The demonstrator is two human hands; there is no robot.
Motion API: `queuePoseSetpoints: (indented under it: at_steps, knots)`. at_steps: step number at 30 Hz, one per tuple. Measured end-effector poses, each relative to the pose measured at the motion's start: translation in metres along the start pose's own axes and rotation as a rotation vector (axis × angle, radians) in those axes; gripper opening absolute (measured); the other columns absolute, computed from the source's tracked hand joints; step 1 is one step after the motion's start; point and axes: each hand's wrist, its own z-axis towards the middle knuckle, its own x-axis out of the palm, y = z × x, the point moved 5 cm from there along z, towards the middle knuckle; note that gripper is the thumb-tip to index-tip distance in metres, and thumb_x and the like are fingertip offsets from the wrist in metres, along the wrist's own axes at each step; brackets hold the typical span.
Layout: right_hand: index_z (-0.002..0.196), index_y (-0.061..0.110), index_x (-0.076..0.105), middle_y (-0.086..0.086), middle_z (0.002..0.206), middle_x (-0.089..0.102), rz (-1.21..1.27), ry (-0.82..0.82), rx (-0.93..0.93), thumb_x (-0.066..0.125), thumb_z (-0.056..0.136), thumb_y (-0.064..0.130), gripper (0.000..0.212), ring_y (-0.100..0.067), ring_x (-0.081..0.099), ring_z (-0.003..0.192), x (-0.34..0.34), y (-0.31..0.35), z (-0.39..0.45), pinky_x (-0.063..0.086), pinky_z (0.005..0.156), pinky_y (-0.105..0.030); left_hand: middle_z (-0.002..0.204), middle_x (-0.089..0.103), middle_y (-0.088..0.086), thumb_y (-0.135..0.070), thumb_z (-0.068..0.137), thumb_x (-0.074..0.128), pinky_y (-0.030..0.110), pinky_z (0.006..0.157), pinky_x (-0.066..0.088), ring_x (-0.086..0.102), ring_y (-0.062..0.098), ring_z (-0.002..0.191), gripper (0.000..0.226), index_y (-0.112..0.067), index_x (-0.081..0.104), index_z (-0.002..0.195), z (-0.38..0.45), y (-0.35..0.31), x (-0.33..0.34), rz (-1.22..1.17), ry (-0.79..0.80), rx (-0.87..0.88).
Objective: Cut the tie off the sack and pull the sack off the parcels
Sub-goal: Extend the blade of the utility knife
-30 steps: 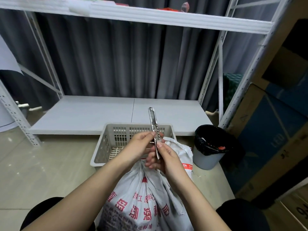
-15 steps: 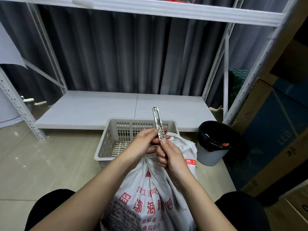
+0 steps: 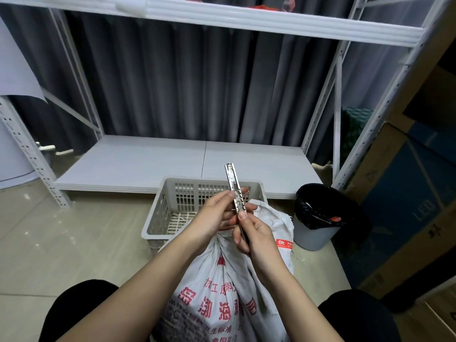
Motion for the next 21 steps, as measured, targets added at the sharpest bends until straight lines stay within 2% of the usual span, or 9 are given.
queuePoseSetpoints:
  at_steps: [2, 5, 9, 11, 13, 15, 17, 18, 21]
  knots:
    - [0.073, 0.009, 0.052, 0.000, 0.042, 0.044, -0.003, -0.027, 0.024, 0.041, 0.100, 0.020, 0.031, -0.003, 0.026, 0.032, -0.001, -0.001, -0.001, 0.018, 0.036, -0.014, 0.090, 0.076, 0.004, -0.025, 0.103, 0.036, 0.020, 0.066, 0.049, 0.063, 0.016, 0.080, 0.032, -0.017, 0.064, 0.116, -0.001, 0.001, 0.001, 0.005, -0.008, 0.007]
    - [0.065, 0.008, 0.051, 0.000, 0.036, 0.039, -0.048, -0.063, 0.058, 0.043, 0.099, 0.026, 0.039, -0.005, 0.028, 0.032, -0.005, -0.003, -0.003, 0.021, 0.036, -0.014, 0.092, 0.075, 0.010, -0.024, 0.103, 0.035, 0.015, 0.057, 0.050, 0.066, 0.010, 0.064, 0.033, -0.012, 0.065, 0.107, -0.004, 0.005, 0.002, 0.024, -0.001, 0.007]
    - [0.060, 0.008, 0.048, -0.001, 0.034, 0.038, -0.108, -0.071, 0.096, 0.042, 0.099, 0.031, 0.045, -0.006, 0.030, 0.031, -0.008, -0.007, -0.005, 0.025, 0.036, -0.014, 0.093, 0.076, 0.010, -0.025, 0.103, 0.035, 0.018, 0.069, 0.055, 0.071, 0.012, 0.071, 0.033, -0.011, 0.066, 0.101, -0.006, 0.009, 0.000, 0.046, 0.004, 0.009]
    - [0.065, 0.007, 0.051, -0.001, 0.036, 0.043, -0.077, -0.049, 0.116, 0.041, 0.099, 0.030, 0.042, -0.007, 0.036, 0.031, -0.007, -0.009, -0.007, 0.030, 0.037, -0.014, 0.092, 0.076, 0.008, -0.025, 0.103, 0.034, 0.019, 0.066, 0.054, 0.071, 0.016, 0.072, 0.034, -0.009, 0.065, 0.104, -0.008, 0.008, 0.000, 0.075, 0.003, 0.014]
    - [0.080, 0.003, 0.057, -0.001, 0.039, 0.045, -0.003, -0.015, 0.104, 0.039, 0.100, 0.026, 0.035, -0.007, 0.039, 0.034, -0.004, -0.011, -0.008, 0.032, 0.038, -0.015, 0.086, 0.076, 0.004, -0.023, 0.104, 0.033, 0.023, 0.058, 0.052, 0.065, 0.026, 0.069, 0.034, -0.008, 0.063, 0.104, -0.008, 0.006, 0.004, 0.089, 0.019, 0.021]
    - [0.094, 0.004, 0.056, 0.001, 0.041, 0.039, 0.067, 0.025, 0.083, 0.037, 0.100, 0.025, 0.029, -0.006, 0.032, 0.034, -0.001, -0.011, -0.008, 0.028, 0.038, -0.016, 0.084, 0.076, 0.001, -0.021, 0.104, 0.033, 0.023, 0.062, 0.055, 0.069, 0.022, 0.074, 0.033, -0.009, 0.064, 0.100, -0.008, 0.006, 0.007, 0.090, 0.012, 0.032]
    - [0.097, 0.009, 0.053, 0.001, 0.046, 0.032, 0.152, 0.081, 0.121, 0.036, 0.099, 0.027, 0.025, -0.006, 0.024, 0.035, 0.001, -0.010, -0.006, 0.020, 0.037, -0.017, 0.089, 0.076, -0.001, -0.021, 0.103, 0.035, 0.017, 0.065, 0.054, 0.071, 0.008, 0.079, 0.032, -0.011, 0.065, 0.103, -0.006, 0.005, 0.007, 0.092, -0.008, 0.036]
    - [0.098, 0.010, 0.051, 0.001, 0.048, 0.030, 0.197, 0.109, 0.151, 0.035, 0.099, 0.028, 0.025, -0.006, 0.022, 0.035, 0.001, -0.009, -0.006, 0.018, 0.038, -0.018, 0.093, 0.076, 0.000, -0.020, 0.103, 0.035, 0.016, 0.064, 0.053, 0.071, 0.006, 0.081, 0.032, -0.011, 0.065, 0.108, -0.004, 0.005, 0.007, 0.081, -0.010, 0.031]
    - [0.096, 0.010, 0.050, 0.000, 0.052, 0.031, 0.267, 0.183, 0.185, 0.037, 0.097, 0.028, 0.022, -0.006, 0.021, 0.036, 0.002, -0.009, -0.007, 0.014, 0.043, -0.023, 0.098, 0.075, 0.007, -0.020, 0.103, 0.036, 0.020, 0.065, 0.055, 0.072, 0.013, 0.085, 0.029, -0.008, 0.060, 0.115, 0.000, 0.002, 0.005, -0.046, -0.017, 0.004]
